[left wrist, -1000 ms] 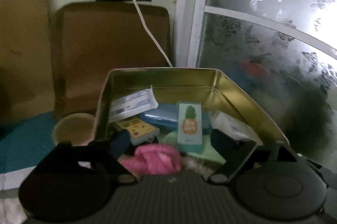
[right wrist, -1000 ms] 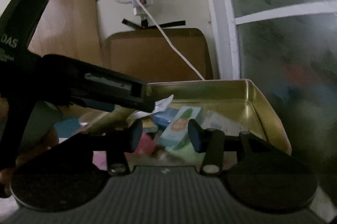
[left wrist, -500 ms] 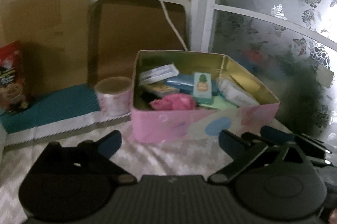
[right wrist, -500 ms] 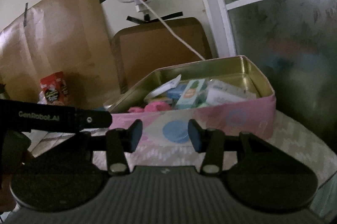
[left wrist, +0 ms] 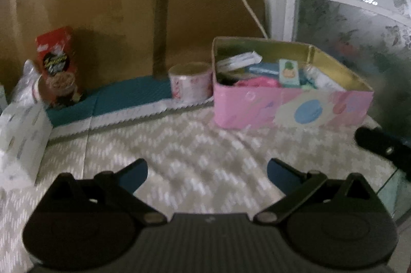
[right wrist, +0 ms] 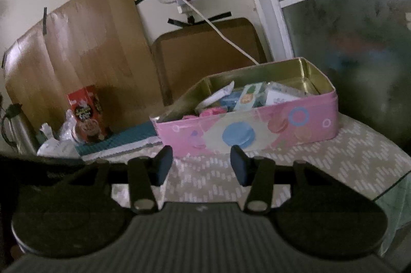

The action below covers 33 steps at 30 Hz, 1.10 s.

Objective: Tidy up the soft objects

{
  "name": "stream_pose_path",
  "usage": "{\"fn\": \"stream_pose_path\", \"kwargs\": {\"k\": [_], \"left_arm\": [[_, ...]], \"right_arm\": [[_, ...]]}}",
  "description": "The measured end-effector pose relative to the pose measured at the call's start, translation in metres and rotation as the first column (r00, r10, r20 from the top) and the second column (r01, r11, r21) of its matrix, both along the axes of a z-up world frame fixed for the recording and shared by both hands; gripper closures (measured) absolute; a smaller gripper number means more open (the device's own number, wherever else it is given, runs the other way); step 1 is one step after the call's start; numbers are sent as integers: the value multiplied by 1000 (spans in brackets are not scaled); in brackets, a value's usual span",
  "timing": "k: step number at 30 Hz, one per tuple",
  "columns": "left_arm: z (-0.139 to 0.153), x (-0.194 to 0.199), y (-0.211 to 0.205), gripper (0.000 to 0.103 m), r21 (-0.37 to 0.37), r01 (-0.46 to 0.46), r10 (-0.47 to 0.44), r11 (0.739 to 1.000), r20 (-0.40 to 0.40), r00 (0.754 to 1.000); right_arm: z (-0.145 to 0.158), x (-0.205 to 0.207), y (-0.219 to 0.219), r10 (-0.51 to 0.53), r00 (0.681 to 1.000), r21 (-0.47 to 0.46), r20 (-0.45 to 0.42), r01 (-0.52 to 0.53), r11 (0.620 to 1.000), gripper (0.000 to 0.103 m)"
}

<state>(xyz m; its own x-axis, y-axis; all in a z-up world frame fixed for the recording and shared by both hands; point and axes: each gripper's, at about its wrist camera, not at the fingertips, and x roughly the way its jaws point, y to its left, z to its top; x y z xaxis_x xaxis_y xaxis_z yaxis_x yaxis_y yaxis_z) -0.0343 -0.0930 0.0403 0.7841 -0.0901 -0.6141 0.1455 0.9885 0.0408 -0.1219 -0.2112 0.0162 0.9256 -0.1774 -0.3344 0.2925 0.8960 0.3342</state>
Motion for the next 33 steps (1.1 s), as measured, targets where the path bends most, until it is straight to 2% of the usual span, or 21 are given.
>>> {"fn": "stream_pose_path", "kwargs": {"k": [6, 8, 16, 27, 33], "left_arm": [[-6, -9, 3, 0, 11, -30, 30, 999, -17, 999], [-5, -12, 3, 0, 18, -37, 37, 999, -7, 999], [-5, -27, -9, 0, 85, -42, 39, 996, 38, 999], [-11, -45, -24, 0, 80, -12, 13, 997, -20, 1000], [-3, -59, -26, 0, 69, -33, 33, 997, -4, 999]], "right_arm": [[2, -7, 7, 3, 1000, 33, 23, -3, 999, 47], [1, -10, 9, 2, 1000, 45, 29, -3, 999, 44], [2, -22, 16, -1, 998, 76, 59, -4, 997, 41], [-4, -42, 20, -26, 996, 123, 83, 16, 992, 37], [0, -56, 26, -39, 994, 118, 104, 26, 993, 36]]}}
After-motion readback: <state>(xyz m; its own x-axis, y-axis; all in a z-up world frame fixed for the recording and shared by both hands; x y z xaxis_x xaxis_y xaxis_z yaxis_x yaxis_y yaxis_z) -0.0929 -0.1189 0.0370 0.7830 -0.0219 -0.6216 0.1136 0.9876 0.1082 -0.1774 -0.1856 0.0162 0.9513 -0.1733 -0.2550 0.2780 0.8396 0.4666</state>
